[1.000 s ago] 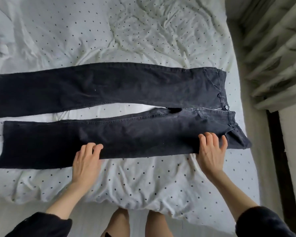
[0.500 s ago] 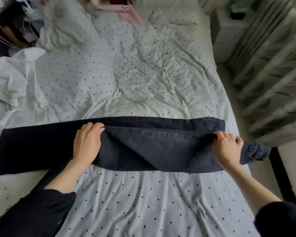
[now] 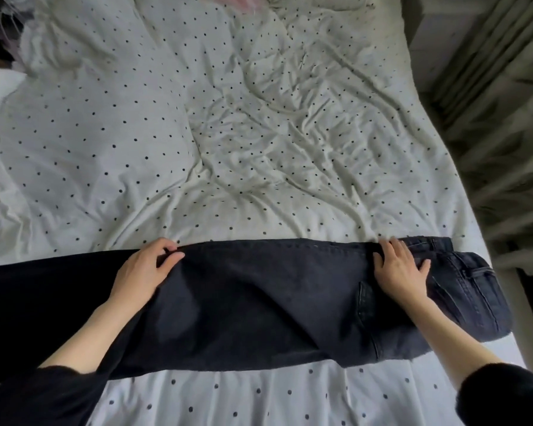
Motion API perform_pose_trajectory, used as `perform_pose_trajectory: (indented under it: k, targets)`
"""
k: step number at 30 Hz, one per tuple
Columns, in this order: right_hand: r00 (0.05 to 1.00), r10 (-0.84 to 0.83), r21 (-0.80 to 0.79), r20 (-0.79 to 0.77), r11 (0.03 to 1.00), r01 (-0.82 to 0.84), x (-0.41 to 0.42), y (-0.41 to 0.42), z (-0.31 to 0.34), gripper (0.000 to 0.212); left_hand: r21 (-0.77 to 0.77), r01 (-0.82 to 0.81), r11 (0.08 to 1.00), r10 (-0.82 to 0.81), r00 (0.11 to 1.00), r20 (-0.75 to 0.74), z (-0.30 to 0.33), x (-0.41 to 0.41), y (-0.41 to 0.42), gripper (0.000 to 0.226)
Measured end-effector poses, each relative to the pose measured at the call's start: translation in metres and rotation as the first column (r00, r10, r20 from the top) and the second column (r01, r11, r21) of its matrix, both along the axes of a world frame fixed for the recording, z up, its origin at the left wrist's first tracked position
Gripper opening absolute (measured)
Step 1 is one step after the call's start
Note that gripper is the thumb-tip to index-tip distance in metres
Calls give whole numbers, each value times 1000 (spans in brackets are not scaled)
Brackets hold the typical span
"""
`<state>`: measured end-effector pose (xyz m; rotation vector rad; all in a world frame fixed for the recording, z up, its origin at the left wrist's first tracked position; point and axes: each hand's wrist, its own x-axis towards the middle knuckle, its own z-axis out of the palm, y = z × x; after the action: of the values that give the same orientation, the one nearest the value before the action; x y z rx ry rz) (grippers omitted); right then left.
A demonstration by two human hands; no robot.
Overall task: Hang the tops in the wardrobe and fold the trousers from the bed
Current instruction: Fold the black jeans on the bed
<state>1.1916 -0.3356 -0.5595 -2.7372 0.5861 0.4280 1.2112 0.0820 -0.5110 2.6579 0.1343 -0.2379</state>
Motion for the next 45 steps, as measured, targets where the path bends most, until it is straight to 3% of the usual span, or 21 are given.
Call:
perform_pose_trajectory:
  k: [5,12,15,19,22,24,26,29,31,34,36,40,45]
  targets:
    - [996,-22,81,-87,996,29,-10,31,13,52,64,-60,996,59,998,14,9,-13,18,30]
    - [962,256,202,90,942,-270,-49,145,44,58,102,-221,970,216,975,55,21,-88,58,38]
    - [895,417,125,159,891,-437,-76,202,51,61,121,-271,955,276,961,-28,16,-126,88,39]
    - [821,536,33,197,833,-552,-104,271,57,59,22,-278,960,277,938,-209,8,-157,145,36]
    - [866,450,52,219,881,-471,-109,311,60,66,-117,-219,969,149,890,-432,6,-167,189,29]
    - [912,327,74,246,932,-354,-106,335,64,68,-180,-161,970,51,864,-500,13,-169,220,23]
    - [938,215,69,271,968,-242,-104,347,67,68,-154,-67,986,-12,887,-462,24,-154,243,19]
    - [948,153,26,279,986,-167,-95,382,74,66,-37,14,999,-23,964,-265,57,-106,285,15]
    - [938,206,-50,278,979,-200,-90,402,78,57,43,54,998,-46,987,-154,76,-72,303,17]
    - [910,321,-143,262,946,-292,-85,428,79,49,227,148,963,-98,971,-219,81,-32,317,31]
    - [875,355,-163,329,934,-318,-85,445,78,51,355,230,906,-153,961,-232,68,-16,319,35]
    - [718,517,-286,467,856,-431,-88,469,69,61,442,241,864,-243,969,-54,28,2,317,33]
    - [348,763,-418,545,607,-675,-101,494,33,25,474,216,853,-297,950,101,-14,9,314,31]
